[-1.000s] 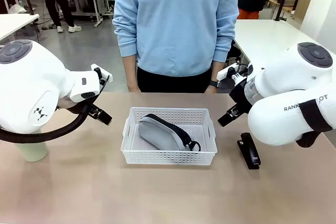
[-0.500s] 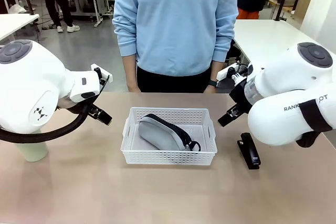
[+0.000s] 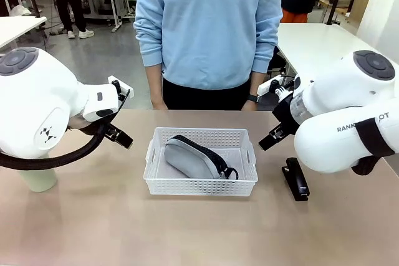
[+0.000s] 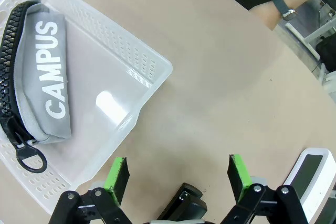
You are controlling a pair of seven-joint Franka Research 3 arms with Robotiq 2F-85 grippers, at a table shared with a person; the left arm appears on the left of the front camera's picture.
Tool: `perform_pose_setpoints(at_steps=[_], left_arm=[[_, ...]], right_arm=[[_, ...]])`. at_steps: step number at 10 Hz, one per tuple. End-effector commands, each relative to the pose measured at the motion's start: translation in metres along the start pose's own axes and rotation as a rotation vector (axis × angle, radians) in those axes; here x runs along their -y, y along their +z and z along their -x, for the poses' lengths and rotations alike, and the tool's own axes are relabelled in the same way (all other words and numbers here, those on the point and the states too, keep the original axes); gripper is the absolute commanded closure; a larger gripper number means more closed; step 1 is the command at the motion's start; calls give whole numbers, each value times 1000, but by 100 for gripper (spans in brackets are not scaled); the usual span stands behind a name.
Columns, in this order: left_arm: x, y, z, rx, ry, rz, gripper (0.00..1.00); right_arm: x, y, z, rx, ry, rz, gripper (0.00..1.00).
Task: Efficiently arrange items inside the basket to fit them all.
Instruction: Pick up the Digital clock and place it inside the Organizing basket.
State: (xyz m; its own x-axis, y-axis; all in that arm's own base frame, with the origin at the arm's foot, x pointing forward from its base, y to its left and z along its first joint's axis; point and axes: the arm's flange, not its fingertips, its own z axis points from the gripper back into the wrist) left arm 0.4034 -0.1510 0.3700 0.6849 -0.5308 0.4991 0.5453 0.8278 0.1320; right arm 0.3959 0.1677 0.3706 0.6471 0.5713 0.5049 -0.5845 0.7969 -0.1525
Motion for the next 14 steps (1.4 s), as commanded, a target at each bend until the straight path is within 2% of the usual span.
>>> perform_pose_setpoints(at_steps=[1, 2, 4, 5, 6, 7, 8, 9, 11, 13, 14], left_arm=[[0, 0, 0, 0, 0, 0, 0], [-2, 11, 4, -5, 7, 31, 0], [-6, 45, 12, -56, 8, 128, 0], [-13, 70, 17, -54, 54, 193, 0], [-21, 88, 21, -63, 132, 249, 0], [-37, 122, 24, -36, 287, 297, 0], [-56, 155, 32, 49, 403, 380, 0], [-85, 184, 49, 117, 441, 512, 0], [-154, 224, 94, 339, 597, 670, 0], [-208, 238, 150, 491, 704, 792, 0], [-225, 237, 175, 566, 783, 832, 0]], right_arm=[[0, 0, 0, 0, 0, 0, 0], [4, 15, -4, 36, -12, -35, 0], [21, 49, -5, -23, -52, -70, 0], [33, 73, 0, -58, -92, -164, 0], [43, 88, 5, -63, -106, -250, 0], [64, 113, 17, -39, -147, -345, 0], [86, 138, 32, 10, -178, -458, 0], [113, 164, 50, 41, -267, -525, 0], [168, 210, 96, 81, -598, -554, 0], [219, 231, 151, 228, -771, -731, 0], [244, 235, 184, 334, -908, -817, 0]])
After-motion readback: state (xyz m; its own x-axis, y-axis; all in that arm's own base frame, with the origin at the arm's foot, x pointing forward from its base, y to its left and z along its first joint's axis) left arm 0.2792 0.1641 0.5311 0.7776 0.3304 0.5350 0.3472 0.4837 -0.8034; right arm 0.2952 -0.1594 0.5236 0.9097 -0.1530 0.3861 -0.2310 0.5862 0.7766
